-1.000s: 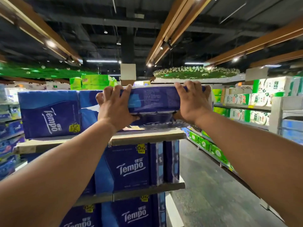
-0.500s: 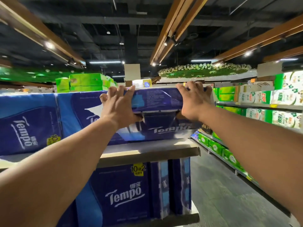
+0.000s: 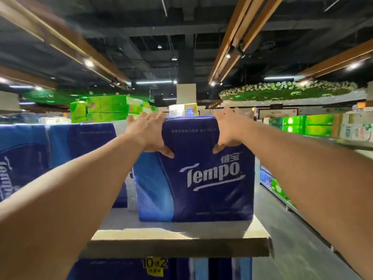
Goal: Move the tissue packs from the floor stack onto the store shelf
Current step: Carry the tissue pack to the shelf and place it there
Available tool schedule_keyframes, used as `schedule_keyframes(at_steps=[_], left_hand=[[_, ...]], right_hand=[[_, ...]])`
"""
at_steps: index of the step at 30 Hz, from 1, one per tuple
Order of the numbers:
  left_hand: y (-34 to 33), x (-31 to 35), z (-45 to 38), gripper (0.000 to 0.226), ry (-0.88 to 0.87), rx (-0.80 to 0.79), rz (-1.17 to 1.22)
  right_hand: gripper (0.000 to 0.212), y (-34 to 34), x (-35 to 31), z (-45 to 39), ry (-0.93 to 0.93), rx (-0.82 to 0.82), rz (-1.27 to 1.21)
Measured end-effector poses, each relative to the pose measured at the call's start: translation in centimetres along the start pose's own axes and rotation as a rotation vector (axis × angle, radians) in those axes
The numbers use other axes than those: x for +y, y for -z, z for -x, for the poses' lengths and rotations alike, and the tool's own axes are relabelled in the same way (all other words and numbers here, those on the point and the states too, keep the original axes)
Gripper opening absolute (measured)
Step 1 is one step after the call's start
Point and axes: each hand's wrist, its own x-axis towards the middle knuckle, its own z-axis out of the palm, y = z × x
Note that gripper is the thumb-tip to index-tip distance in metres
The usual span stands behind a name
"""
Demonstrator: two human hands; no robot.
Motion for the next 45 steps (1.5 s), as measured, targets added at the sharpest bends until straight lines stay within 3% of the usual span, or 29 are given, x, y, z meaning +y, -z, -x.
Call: schedule_keyframes(at_steps=[3, 10, 14, 18, 21, 25, 30, 36, 45], left_hand=[[-1.4, 0.3, -2.1, 0.132, 0.012, -0.028, -0.045], [-2.0, -0.1, -3.8, 0.134, 0.030, -0.050, -0.045], [-2.1, 1.1, -2.5, 0.147, 0.141, -0.021, -0.070], [-3.1, 2.7, -0.1, 0.139, 0.162, 0.069, -0.083], [-3.5, 2.8, 2.8, 0.127, 0.119, 0.099, -0.036], [-3.6, 1.1, 7.4, 0.114, 0.105, 0.080, 0.031], [-3.8, -1.0, 13.6, 0.111, 0.079, 0.017, 0.102], [-3.3, 0.0, 21.2, 0.104, -0.080, -0.033, 0.173], [3.9, -3.0, 33.5, 0.102, -0.118, -0.080, 0.240]], right_hand=[[0.130, -2.0, 0.6, -2.1, 0.010, 0.007, -0.032], [0.123, -2.4, 0.9, -3.8, 0.016, 0.017, -0.059], [0.129, -2.6, 0.2, -2.9, -0.032, 0.071, -0.087], [0.125, -4.3, -1.2, -0.8, -0.096, 0.201, -0.116], [0.107, -5.5, -2.6, 2.4, -0.103, 0.230, -0.166], [0.095, -6.3, -5.1, 7.4, -0.121, 0.110, -0.234], [0.092, -4.4, -8.4, 14.7, -0.204, 0.046, -0.215], [0.085, -1.4, -11.2, 24.6, -0.339, -0.011, -0.141], [0.086, 4.7, -17.1, 37.8, -0.402, -0.078, -0.149]])
